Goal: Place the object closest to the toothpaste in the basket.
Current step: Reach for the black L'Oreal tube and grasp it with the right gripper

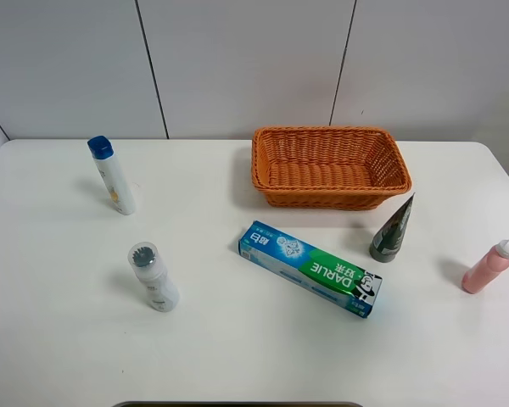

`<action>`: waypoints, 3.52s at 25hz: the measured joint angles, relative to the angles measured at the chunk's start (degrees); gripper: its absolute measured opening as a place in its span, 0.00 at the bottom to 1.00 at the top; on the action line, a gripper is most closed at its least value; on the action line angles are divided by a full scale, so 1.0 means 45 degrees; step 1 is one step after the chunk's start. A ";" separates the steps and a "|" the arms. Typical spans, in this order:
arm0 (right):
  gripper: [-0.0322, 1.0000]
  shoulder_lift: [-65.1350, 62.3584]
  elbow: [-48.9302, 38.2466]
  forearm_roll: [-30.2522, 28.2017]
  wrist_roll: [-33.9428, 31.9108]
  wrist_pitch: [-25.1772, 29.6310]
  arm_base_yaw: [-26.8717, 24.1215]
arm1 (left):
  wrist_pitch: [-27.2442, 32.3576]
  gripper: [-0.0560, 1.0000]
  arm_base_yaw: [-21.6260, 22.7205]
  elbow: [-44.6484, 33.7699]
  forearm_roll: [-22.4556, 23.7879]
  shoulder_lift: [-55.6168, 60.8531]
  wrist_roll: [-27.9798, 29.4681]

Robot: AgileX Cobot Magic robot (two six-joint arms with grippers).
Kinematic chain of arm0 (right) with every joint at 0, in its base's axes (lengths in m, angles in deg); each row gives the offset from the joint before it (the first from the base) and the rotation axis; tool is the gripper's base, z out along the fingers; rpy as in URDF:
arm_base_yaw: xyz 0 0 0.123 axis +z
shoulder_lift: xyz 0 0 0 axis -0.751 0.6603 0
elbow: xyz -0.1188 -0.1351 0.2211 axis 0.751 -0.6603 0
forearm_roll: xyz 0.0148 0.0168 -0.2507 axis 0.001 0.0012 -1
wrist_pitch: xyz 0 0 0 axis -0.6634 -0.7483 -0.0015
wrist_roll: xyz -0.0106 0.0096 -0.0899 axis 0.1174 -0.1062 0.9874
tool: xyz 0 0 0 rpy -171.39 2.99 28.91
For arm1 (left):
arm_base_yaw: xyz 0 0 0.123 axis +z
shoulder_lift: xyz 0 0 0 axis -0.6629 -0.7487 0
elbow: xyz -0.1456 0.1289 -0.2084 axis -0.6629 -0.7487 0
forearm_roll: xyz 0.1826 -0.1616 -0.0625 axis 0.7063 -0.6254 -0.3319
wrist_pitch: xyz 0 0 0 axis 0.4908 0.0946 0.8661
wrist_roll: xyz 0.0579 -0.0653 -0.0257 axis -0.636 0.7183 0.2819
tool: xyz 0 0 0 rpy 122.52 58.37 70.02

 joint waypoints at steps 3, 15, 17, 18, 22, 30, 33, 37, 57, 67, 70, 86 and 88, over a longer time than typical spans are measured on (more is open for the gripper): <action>0.99 0.1508 0.0623 0.0000 -0.0433 -0.0312 0.0000 | 0.0000 0.94 0.0000 0.0000 0.0000 0.0000 0.0000; 0.99 0.6791 0.0972 0.1584 -0.1382 -0.2813 0.0000 | 0.0000 0.94 0.0000 0.0000 0.0000 0.0000 0.0000; 0.99 0.7574 0.0972 0.1851 -0.1396 -0.3052 0.0000 | 0.0000 0.94 0.0000 0.0000 0.0000 0.0000 0.0000; 0.99 0.7886 0.0972 0.1972 -0.1396 -0.3136 0.0000 | 0.0000 0.94 0.0000 0.0000 0.0000 0.0000 0.0000; 0.99 0.9112 0.0972 0.2062 -0.1587 -0.3423 0.0000 | 0.0000 0.94 0.0000 0.0000 0.0000 0.0000 0.0000; 0.99 1.1421 0.2434 0.2038 -0.2536 -0.3570 0.0731 | 0.0000 0.94 0.0000 0.0000 0.0000 0.0000 0.0000; 0.99 1.2137 0.2885 0.1864 -0.3031 -0.3557 0.0949 | 0.0000 0.94 0.0000 0.0000 0.0000 0.0000 0.0000; 0.99 1.3007 0.2956 0.1539 -0.3570 -0.3455 0.1296 | 0.0000 0.94 0.0000 0.0000 0.0000 0.0000 0.0000; 0.99 1.5586 0.2965 0.0378 -0.4353 -0.3562 0.1653 | 0.0000 0.94 0.0000 0.0000 0.0000 0.0000 0.0000; 0.99 1.6700 0.2965 0.0353 -0.4353 -0.4215 0.1653 | 0.0000 0.94 0.0000 0.0000 0.0000 0.0000 0.0000; 0.99 1.6950 0.2965 0.0353 -0.4353 -0.4279 0.1653 | 0.0000 0.94 0.0000 0.0000 0.0000 0.0000 0.0000; 0.59 1.7008 0.2965 0.0353 -0.4316 -0.4292 0.1663 | 0.0000 0.94 0.0000 0.0000 0.0000 0.0000 0.0000; 0.50 1.7008 0.2965 0.0353 -0.4347 -0.4302 0.1663 | 0.0000 0.94 0.0000 0.0000 0.0000 0.0000 0.0000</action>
